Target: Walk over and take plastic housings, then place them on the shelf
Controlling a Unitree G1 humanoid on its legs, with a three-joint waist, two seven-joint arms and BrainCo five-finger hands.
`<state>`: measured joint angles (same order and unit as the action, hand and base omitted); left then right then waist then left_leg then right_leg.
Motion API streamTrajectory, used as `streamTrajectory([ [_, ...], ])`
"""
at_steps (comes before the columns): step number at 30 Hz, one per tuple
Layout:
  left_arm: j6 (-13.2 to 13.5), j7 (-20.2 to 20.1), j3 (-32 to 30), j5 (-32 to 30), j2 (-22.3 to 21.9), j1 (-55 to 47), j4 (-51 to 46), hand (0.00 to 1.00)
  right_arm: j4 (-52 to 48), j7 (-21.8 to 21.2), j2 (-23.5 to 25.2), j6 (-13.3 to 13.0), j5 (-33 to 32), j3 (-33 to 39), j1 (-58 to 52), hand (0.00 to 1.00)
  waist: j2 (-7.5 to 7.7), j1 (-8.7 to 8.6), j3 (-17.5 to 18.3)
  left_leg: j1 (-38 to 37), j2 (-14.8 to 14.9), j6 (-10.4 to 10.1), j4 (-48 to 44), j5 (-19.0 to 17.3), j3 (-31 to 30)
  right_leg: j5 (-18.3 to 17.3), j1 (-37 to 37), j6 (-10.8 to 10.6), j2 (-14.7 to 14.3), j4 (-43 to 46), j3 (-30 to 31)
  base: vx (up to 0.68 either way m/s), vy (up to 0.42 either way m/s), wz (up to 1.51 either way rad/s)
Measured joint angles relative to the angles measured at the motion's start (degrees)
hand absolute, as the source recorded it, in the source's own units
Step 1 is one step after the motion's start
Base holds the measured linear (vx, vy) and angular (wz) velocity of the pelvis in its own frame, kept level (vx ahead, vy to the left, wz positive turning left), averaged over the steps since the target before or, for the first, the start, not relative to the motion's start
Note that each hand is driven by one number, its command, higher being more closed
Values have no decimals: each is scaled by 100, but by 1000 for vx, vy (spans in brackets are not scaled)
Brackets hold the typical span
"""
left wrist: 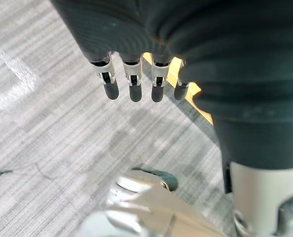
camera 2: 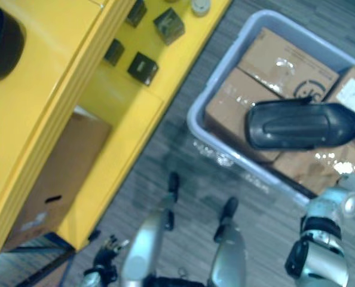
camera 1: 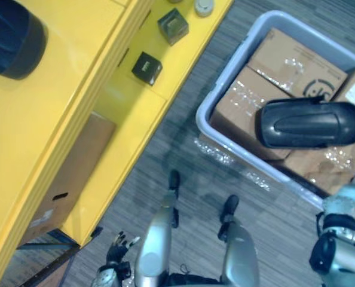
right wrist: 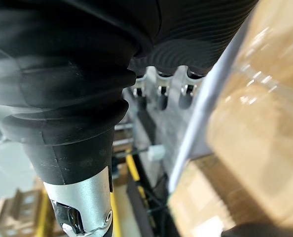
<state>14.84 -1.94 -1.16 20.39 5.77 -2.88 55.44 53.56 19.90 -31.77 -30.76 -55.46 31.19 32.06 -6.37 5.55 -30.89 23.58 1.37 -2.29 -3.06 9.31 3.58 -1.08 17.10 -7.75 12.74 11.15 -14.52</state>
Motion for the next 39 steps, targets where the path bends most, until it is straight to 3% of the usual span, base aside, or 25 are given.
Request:
streamTrajectory([
  [13,57,-66,123,181,17,102,155,0,349,-272,-185,108,-224,-161,15,0,10,-23,-9,58,-95,35,39,79,-259,-67,-10,-81,93,130,-226,6,-1,1],
  [16,59,-44,86,175,59,149,146,0,348,-286,-144,109,-223,-160,49,0,99,-60,-20,54,-68,35,33,75,-251,-93,-9,-70,50,151,-176,0,0,-2],
  [22,49,430,-373,88,170,290,-61,0,102,-495,310,109,-214,-165,61,0,577,-156,-16,-2,62,30,74,79,-223,-115,-16,-12,-82,219,-130,8,-20,-6],
  [26,78,732,-503,-110,303,296,-97,0,-725,-483,475,82,61,-404,70,0,690,-172,-19,-125,99,-18,310,184,-268,-116,-64,12,-142,196,-153,16,-38,3],
  [28,180,863,-489,-470,297,296,-88,0,-1360,-66,506,25,841,-678,97,0,693,-148,-17,-173,123,-50,420,260,-377,-149,-123,65,-169,221,-266,14,-40,21],
  [33,227,844,-404,-749,260,289,-84,0,-1917,785,514,-35,1638,-713,316,0,738,-91,-8,-384,170,-104,733,412,-384,-178,-166,105,-193,238,-248,8,-35,2],
  [36,243,849,-357,-792,273,291,-120,0,-1928,836,514,46,1674,-644,181,0,788,-148,-5,-489,174,-100,758,418,-276,-175,-195,99,-209,225,-138,18,-33,-18],
  [39,267,830,-307,-679,298,307,-283,0,-1825,618,514,217,1443,-651,-33,0,839,-233,-10,-521,211,-102,760,416,-145,-147,-181,87,-255,143,-13,16,-43,-22],
])
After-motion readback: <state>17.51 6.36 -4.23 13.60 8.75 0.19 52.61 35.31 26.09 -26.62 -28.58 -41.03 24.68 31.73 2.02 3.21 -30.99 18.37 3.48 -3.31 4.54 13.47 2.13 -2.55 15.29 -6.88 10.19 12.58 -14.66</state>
